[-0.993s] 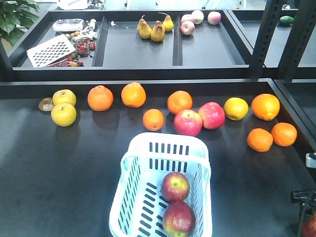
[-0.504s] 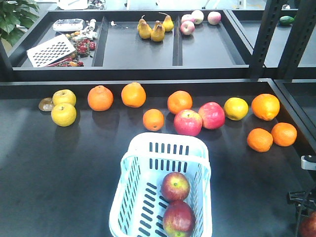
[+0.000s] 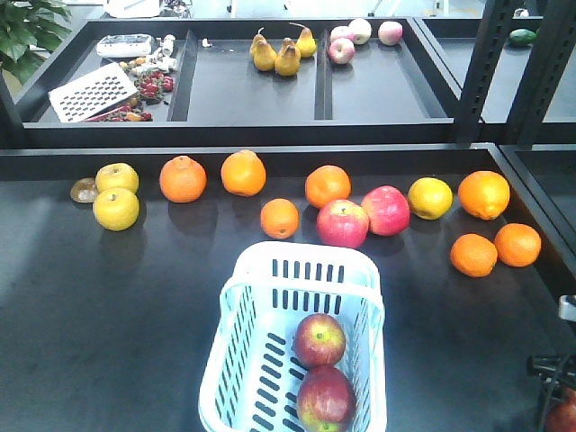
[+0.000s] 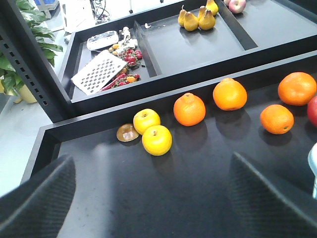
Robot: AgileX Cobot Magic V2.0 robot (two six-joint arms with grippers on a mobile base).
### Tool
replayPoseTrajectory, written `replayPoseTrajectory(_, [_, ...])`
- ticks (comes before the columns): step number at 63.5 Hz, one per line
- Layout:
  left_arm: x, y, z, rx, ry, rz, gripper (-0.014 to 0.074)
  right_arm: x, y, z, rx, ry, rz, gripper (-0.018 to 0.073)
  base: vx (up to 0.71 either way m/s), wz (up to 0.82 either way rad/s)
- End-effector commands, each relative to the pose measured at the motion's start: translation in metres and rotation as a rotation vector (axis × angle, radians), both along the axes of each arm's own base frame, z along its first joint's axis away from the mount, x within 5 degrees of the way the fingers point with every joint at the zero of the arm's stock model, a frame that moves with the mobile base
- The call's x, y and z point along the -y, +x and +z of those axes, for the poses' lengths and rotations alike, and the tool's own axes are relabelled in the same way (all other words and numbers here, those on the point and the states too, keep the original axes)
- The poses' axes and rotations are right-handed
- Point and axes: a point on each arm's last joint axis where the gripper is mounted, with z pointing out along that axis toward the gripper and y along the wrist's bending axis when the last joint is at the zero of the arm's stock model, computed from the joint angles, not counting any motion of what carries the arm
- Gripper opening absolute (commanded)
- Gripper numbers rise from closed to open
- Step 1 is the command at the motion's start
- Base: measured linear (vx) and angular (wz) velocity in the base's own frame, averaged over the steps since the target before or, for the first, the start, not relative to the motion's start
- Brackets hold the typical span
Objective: Pick three apples into basket with both arms
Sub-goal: 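Reach the right gripper down and grasp the third red apple, then carry the third apple over the basket and lower it with the right gripper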
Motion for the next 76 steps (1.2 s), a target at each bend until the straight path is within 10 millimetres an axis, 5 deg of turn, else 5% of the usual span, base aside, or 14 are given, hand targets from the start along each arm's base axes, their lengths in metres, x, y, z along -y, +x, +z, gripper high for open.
replayPoseTrajectory(1, [0.0, 0.0, 0.014, 0.09, -0.013, -0.003, 0.059, 0.001, 0.006, 0.004, 0.041, 0.022, 0.001, 0.0593, 0.0, 0.0])
replayPoseTrajectory(20, [0.0, 0.0, 0.014, 0.09, -0.013, -0.003, 0.059, 0.0, 0.004, -0.017, -0.02, 0.044, -0.003, 0.0566, 0.0, 0.0])
replayPoseTrajectory(41, [0.0, 0.0, 0.014, 0.09, -0.013, -0.003, 0.059, -0.001, 0.006, -0.006, 0.019, 0.047, -0.029, 0.0208, 0.0, 0.0])
replayPoseTrajectory(55, [0.0, 0.0, 0.014, 0.09, -0.013, -0.003, 0.059, -0.002, 0.007, 0.023, 0.105, 0.035, -0.046, 0.0113, 0.0, 0.0])
replayPoseTrajectory(76, [0.0, 0.0, 0.014, 0.09, -0.013, -0.003, 0.059, -0.024, -0.005, 0.103, 0.34, 0.072, 0.012, 0.012, 0.0, 0.0])
